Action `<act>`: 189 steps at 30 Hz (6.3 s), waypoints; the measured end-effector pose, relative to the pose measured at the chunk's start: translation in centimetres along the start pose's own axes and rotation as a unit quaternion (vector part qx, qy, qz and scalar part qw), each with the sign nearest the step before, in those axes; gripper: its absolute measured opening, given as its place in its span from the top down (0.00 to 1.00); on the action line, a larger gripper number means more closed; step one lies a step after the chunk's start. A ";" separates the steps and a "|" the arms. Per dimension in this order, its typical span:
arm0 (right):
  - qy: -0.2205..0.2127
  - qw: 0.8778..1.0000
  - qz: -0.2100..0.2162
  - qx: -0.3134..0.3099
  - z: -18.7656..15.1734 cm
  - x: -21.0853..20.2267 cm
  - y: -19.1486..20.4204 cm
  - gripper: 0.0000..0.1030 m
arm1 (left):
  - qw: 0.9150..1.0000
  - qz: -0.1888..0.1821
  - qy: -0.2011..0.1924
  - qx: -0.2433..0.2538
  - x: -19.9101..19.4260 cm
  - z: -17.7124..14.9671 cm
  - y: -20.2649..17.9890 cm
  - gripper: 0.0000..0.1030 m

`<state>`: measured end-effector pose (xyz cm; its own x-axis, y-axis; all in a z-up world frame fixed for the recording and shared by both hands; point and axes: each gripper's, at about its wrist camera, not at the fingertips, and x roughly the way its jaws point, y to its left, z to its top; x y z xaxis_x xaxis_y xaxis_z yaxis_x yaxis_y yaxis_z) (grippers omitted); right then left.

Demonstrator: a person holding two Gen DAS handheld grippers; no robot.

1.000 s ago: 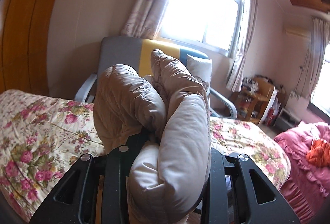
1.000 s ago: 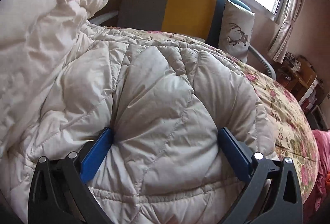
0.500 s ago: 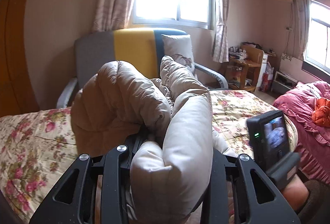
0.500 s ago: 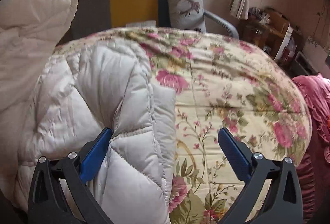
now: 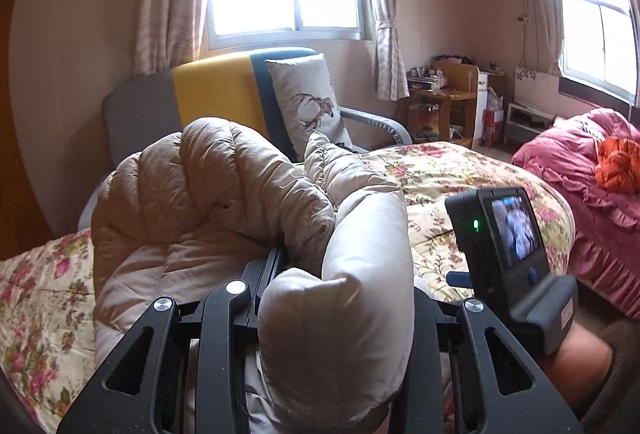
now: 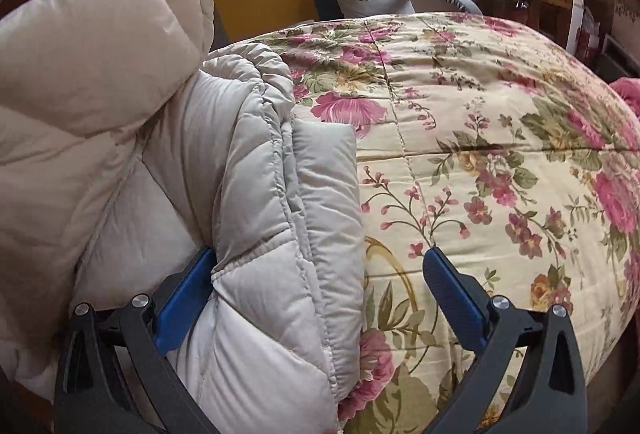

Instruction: Fold large clothes

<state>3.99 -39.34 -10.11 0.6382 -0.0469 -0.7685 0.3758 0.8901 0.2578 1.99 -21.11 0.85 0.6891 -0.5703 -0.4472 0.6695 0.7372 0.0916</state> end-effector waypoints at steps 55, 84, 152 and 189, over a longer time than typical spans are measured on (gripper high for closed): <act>-0.124 0.965 0.207 -0.102 8.5 -13.4 5.4 0.96 | 0.962 0.047 -0.025 -0.268 0.4 -2.4 22.1 0.22; -0.016 0.973 0.203 -0.112 8.3 -5.7 6.2 0.48 | 0.997 0.048 -0.034 -0.041 2.9 -1.1 9.7 0.22; -0.072 0.987 -0.093 0.110 8.0 1.4 -3.5 0.07 | 0.974 0.137 0.179 0.009 20.2 5.2 5.4 0.03; -0.049 0.994 -0.013 0.094 0.1 -5.5 -6.8 0.02 | 0.990 0.018 0.088 -0.111 3.2 -2.5 7.4 0.03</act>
<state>-1.99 -45.16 -7.59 0.6856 -0.1203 -0.7179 0.5054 0.7884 0.3506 8.44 -16.50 -2.14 0.6384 -0.4848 -0.5978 0.5551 0.8281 -0.0787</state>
